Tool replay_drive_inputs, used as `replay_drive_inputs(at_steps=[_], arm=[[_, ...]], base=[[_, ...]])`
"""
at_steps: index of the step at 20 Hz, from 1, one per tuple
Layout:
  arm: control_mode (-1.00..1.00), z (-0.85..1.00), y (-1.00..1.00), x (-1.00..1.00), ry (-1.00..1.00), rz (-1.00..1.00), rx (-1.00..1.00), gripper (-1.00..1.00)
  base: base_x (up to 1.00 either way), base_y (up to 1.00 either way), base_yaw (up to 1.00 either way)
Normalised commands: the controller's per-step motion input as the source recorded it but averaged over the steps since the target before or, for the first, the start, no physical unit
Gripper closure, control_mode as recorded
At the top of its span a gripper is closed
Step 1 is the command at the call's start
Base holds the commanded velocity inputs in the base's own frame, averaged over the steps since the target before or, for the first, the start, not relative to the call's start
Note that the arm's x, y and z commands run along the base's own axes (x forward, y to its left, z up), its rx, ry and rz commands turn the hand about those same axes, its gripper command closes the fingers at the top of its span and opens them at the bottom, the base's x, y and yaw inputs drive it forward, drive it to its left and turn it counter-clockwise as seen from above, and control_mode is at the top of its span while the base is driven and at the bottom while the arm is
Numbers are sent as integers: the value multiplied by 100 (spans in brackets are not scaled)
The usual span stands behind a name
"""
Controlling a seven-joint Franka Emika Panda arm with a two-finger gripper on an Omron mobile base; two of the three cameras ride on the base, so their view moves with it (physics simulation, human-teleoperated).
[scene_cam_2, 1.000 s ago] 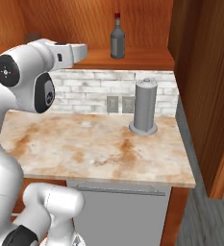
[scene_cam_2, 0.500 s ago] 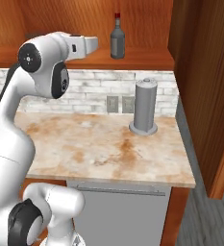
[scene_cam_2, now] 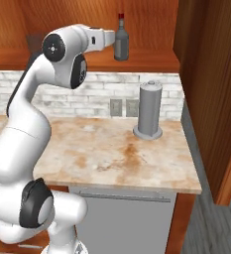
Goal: There is a bowl on the dining counter. Grab a lemon wedge from the fridge and place it in the bowl. Then get the liquor bottle and glass cup from the cabinet and place them next to the bowl.
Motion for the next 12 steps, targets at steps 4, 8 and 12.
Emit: replay_drive_inputs(at_steps=[4,8,12], arm=[[-100,8,-23,53,2,0,1,-100],[-100,1,-15,54,5,0,1,-100],[-100,0,-6,47,12,0,1,-100]], base=[[0,0,0],[0,0,0],[0,0,0]])
